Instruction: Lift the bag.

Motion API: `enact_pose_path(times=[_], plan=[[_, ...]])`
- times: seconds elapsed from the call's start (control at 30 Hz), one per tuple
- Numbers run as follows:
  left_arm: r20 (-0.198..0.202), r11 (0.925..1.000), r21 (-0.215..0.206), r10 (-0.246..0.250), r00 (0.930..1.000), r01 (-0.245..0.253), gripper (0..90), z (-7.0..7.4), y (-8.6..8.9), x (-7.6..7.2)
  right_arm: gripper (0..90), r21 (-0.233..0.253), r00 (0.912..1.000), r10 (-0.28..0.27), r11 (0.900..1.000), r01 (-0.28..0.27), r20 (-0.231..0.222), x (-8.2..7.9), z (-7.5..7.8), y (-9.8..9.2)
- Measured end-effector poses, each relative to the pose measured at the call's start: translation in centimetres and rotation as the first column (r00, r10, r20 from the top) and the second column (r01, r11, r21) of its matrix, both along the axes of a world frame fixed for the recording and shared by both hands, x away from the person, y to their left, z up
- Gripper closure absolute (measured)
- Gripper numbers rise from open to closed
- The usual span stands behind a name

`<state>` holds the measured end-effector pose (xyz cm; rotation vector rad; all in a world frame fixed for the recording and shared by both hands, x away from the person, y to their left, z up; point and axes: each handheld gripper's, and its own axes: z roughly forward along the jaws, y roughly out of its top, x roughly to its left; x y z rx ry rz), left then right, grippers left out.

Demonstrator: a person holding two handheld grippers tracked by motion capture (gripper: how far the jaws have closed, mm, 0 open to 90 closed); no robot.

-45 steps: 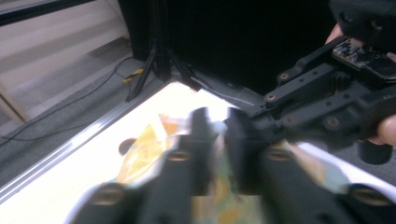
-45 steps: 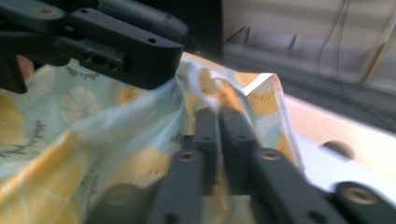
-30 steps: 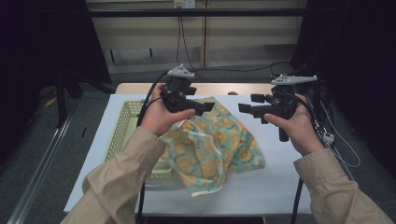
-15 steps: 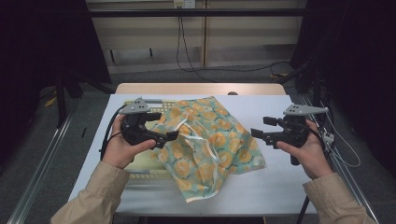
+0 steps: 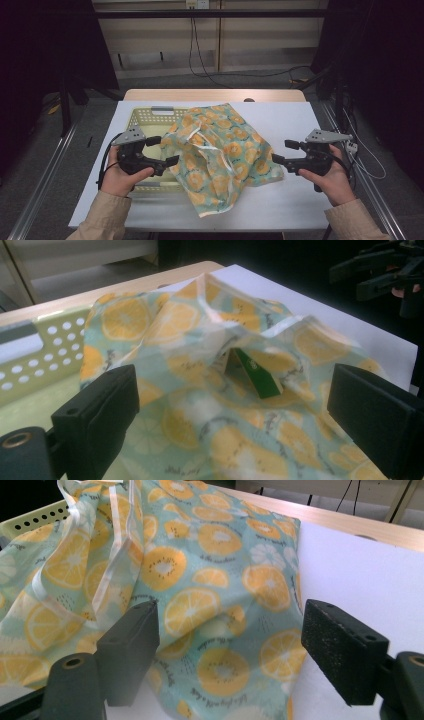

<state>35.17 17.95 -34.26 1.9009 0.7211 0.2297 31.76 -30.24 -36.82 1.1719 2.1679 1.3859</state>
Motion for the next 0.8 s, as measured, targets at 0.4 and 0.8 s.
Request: enact_pose_path(times=[0.4, 0.8], plan=[[0.014, 0.9988, -0.006, 0.049, 0.9987, -0.049, 6.8, -2.4, 2.1, -1.5, 23.2, 0.025, 0.9992, -0.034, 0.999, 0.035, -0.019, -1.7, -3.6, -1.6], [0.002, 0.9983, -0.024, 0.053, 0.9986, -0.053, 6.7, -4.2, 3.0, -2.9, 23.2, 0.013, 0.9996, -0.024, 1.000, 0.025, -0.015, -3.1, -5.3, -1.3]])
